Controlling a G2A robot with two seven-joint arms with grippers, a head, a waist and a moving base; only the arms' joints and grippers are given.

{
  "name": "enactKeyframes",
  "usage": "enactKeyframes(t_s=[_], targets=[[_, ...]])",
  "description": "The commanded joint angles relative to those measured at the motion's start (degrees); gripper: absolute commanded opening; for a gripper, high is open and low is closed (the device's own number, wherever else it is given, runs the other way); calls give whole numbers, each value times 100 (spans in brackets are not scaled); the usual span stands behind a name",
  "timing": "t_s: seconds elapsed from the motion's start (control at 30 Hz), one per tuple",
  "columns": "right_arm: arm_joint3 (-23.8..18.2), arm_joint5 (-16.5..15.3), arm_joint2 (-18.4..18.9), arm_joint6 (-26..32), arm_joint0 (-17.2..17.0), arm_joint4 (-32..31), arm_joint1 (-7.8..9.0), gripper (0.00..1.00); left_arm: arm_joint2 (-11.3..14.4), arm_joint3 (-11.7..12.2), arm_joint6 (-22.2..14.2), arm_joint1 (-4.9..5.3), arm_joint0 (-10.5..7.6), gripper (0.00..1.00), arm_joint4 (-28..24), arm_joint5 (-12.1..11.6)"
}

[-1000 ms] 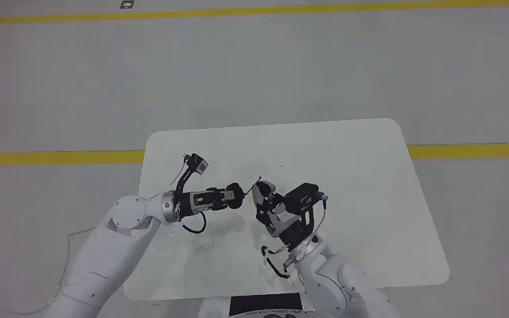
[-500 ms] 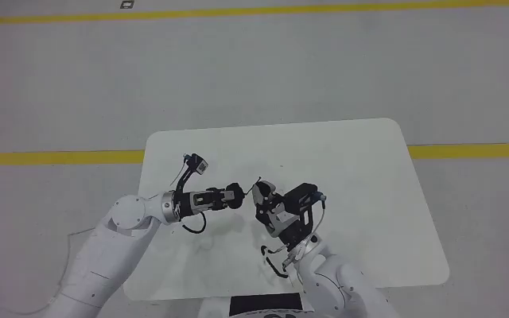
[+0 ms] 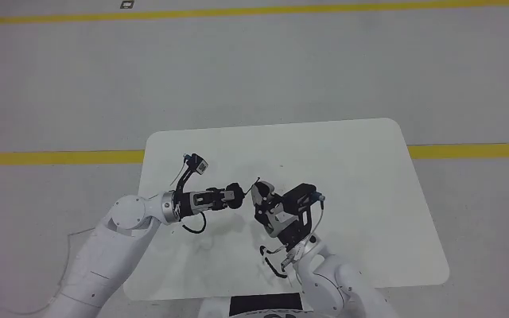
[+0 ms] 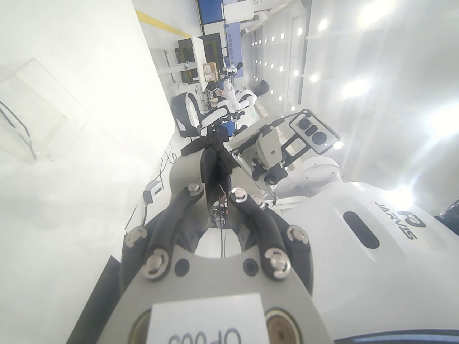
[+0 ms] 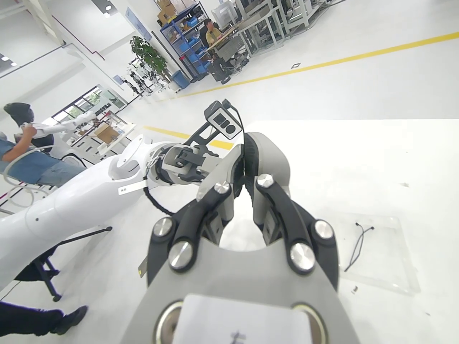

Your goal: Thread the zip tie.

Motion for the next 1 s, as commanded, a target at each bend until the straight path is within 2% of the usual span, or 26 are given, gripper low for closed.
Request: enactKeyframes(t_s=[0.0, 0.97], targets=[[8, 20, -5, 0, -1, -14, 2, 0, 0, 0, 0, 0, 0, 0, 0, 0], [45, 175, -96, -93, 65, -72, 14, 0, 0, 0, 0, 0, 0, 0, 0, 0]])
